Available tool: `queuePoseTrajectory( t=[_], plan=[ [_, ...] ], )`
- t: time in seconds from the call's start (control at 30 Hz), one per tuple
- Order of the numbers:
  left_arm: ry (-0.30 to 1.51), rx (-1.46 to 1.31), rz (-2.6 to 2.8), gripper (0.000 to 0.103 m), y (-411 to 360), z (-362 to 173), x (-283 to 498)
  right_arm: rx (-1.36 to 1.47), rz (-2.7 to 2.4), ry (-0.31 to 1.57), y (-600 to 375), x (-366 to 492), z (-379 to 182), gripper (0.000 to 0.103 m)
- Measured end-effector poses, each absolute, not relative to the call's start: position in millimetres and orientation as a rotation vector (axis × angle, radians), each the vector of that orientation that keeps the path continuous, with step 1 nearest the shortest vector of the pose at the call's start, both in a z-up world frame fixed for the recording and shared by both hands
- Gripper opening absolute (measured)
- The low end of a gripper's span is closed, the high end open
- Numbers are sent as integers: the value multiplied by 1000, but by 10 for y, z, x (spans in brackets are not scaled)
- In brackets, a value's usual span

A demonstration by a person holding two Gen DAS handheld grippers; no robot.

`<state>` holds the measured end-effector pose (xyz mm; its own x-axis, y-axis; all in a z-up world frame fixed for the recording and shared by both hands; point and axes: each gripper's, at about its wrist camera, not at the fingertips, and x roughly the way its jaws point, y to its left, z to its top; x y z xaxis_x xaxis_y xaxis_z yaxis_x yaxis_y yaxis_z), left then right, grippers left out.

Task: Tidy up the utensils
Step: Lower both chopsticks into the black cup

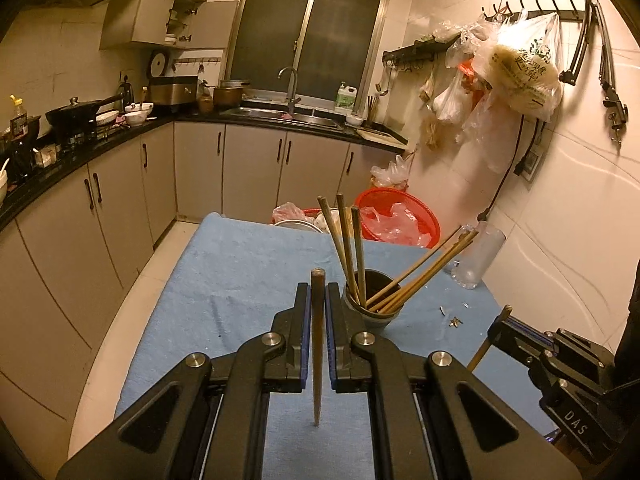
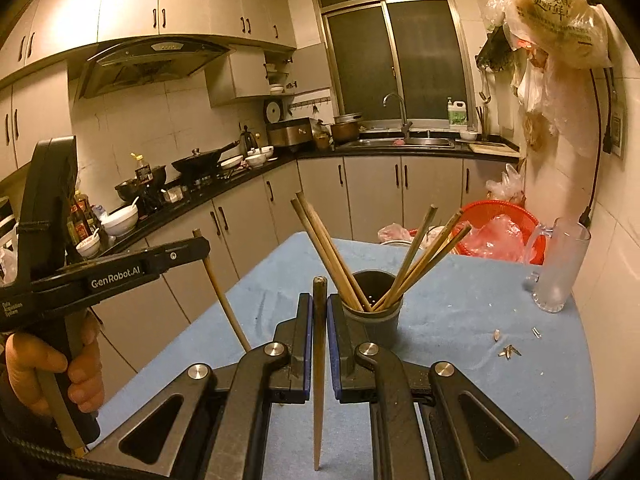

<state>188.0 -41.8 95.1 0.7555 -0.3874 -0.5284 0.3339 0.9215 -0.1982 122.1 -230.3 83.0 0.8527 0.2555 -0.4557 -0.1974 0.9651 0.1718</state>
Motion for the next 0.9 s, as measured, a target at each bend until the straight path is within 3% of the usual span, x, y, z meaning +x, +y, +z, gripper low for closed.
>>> queuePoseTrajectory(
  t=[0.57,0.9],
  plan=[
    [495,-142,-471,6,-557,1556,1992,127,184,278,-2449,1318,1492,7],
    [349,-139,-492,6,-816,2048,2140,141,106,123,-2545,1464,1832,7]
  ],
)
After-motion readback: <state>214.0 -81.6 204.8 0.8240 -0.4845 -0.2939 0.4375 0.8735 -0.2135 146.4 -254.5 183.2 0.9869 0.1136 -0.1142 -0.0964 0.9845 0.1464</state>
